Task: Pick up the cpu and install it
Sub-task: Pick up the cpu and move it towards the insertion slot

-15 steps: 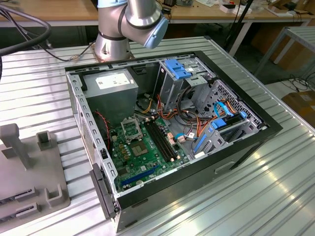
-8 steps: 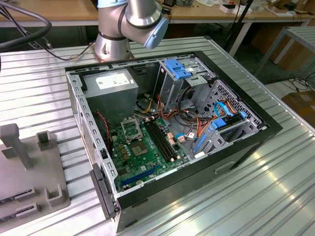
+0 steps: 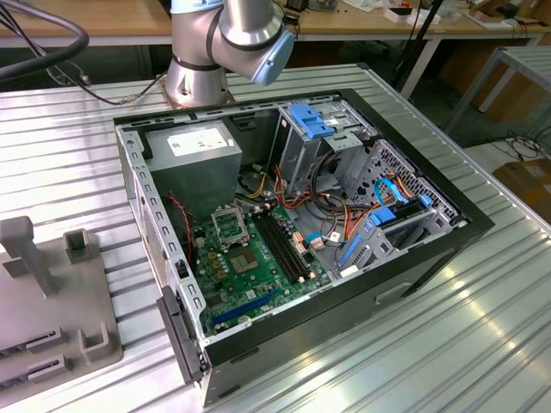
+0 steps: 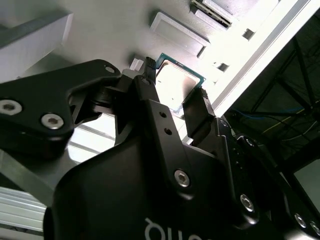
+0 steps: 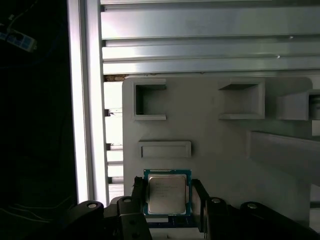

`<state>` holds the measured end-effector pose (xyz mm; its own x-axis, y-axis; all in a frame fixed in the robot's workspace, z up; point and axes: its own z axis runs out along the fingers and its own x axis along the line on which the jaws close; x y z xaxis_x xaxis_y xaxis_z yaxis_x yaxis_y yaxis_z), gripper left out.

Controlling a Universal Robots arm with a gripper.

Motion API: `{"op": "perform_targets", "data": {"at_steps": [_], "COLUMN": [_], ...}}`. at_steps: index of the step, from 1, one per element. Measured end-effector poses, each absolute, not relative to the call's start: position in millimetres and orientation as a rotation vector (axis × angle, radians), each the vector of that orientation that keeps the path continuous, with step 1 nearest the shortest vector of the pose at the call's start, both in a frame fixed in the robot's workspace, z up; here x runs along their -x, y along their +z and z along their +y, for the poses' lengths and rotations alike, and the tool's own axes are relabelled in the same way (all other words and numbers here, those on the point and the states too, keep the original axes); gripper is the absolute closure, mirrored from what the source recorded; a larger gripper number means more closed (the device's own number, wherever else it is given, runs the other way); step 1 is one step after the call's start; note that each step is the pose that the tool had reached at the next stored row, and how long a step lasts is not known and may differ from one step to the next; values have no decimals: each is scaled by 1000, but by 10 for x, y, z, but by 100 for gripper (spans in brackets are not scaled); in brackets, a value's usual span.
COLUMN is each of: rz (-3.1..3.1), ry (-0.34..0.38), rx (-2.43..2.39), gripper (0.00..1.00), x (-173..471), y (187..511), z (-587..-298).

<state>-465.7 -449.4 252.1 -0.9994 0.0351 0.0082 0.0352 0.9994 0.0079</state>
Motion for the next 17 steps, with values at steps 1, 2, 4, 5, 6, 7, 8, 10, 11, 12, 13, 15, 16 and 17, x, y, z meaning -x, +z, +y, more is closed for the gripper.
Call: {"op": "perform_targets", "data": {"at_steps": [1, 2, 4, 5, 6, 7, 8, 10, 11, 12, 13, 15, 16, 17], "rz": [-3133, -3133, -3133, -3133, -3133, -3133, -3133, -3133, -3133, -3133, -3133, -3133, -3133, -3133], "ry": [-13, -13, -13, -12, -13, -13, -13, -13, -13, -13, -13, -13, -13, -13], "rx": [55, 55, 55, 55, 55, 55, 55, 55, 55, 55, 55, 55, 55, 55], "gripper": [53, 53, 53, 53, 53, 53, 53, 53, 53, 53, 53, 53, 53, 53], "x": [4657, 4657, 4657, 4657, 4657, 4657, 4657, 4657, 4657, 4657, 4657, 4657, 4657, 4657], "y": [2525, 2529, 2541, 2548, 2552, 2555, 2560, 2570, 2575, 2579, 2584, 2592, 2597, 2599], "z": [-4494, -4494, -4494, -4494, -4494, -4494, -4494, -4494, -4494, -4494, -4494, -4494, -4494, -4494]}}
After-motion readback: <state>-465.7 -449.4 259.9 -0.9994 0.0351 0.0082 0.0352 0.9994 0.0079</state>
